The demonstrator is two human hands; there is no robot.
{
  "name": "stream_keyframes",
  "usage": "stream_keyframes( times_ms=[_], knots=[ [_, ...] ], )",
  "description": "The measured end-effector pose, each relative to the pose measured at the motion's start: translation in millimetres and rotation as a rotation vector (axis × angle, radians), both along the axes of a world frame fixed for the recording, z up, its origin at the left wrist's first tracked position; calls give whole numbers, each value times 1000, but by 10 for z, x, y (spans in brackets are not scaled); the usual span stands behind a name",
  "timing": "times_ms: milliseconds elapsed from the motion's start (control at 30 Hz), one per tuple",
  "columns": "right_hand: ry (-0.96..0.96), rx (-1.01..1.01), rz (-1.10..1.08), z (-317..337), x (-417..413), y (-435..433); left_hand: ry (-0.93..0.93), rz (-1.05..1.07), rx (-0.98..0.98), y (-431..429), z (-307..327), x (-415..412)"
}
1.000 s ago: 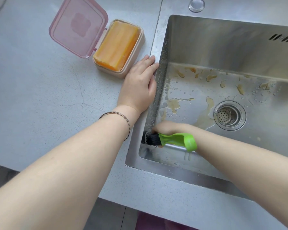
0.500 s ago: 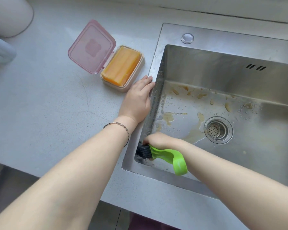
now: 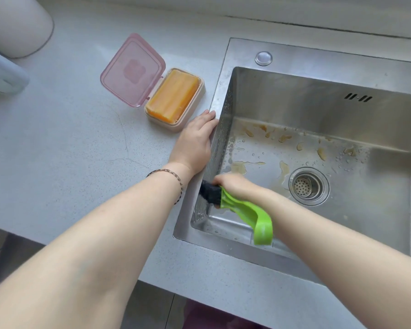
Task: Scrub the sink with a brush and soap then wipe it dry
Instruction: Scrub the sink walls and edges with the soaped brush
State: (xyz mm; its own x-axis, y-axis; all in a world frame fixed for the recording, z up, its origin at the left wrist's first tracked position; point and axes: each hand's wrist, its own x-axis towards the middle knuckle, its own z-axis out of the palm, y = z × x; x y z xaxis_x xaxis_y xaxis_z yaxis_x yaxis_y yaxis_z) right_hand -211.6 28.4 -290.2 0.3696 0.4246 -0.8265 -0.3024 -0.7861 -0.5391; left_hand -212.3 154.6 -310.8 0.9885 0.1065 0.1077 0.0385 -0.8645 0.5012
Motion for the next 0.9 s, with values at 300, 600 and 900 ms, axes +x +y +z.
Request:
stream_keyframes(
  times_ms=[300,600,900],
  knots=[
    [-366,-64,146,273,372,-300,25,525,271,250,305,-27],
    [-683,-29,276,409,705,-188,72,685,-40,380,217,-97],
    [-1018,83,234,602,1045,446,-122,668,66,81,-19,-343]
  ],
)
